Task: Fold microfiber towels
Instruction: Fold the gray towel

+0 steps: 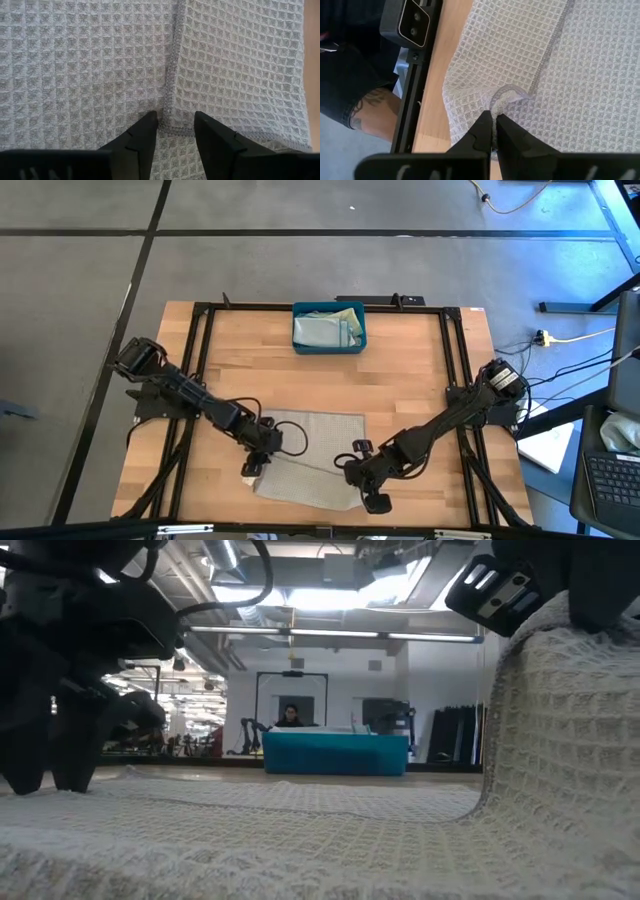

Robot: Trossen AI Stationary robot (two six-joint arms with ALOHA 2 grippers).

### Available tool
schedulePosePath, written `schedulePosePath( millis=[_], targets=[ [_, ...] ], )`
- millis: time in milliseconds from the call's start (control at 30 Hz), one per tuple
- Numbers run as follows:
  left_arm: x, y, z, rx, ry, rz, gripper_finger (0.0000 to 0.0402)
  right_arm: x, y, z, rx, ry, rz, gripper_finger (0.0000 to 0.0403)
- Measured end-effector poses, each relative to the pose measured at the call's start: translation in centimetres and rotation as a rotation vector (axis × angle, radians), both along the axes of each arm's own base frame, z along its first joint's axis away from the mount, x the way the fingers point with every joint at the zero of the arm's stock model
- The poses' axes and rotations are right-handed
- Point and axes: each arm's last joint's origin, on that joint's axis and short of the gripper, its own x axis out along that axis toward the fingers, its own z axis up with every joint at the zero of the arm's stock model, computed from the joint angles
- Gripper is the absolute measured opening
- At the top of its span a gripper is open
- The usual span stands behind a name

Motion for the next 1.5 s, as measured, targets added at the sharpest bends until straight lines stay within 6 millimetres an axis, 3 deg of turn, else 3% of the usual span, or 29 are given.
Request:
schedulePosePath(
  millis=[267,667,967,1267,1500],
  targets=[
    [-0.6,-1.2,0.0,-0.008,0.001,-0.044,0.0116,0.0,0.0,0.0,-0.001,0.000,0.001,0.0019],
    [-0.6,-1.2,0.0,-0.013,0.008,-0.045,0.0006,0.0,0.0,0.0,-0.004,0.001,0.001,0.0019],
    [-0.8,-1.4,0.3,-0.035,0.009,-0.018,0.0003,-0.2,-0.1,-0.1,-0.017,0.021,-0.001,0.0019],
    [-1.0,-1.4,2.1,-0.058,-0.057,-0.002,0.0005,-0.2,-0.1,-0.1,-0.017,0.022,-0.001,0.0019],
    [-1.4,-1.9,2.0,-0.057,-0.049,0.001,0.0004,-0.2,-0.1,-0.1,-0.016,0.021,-0.002,0.0019]
  ],
)
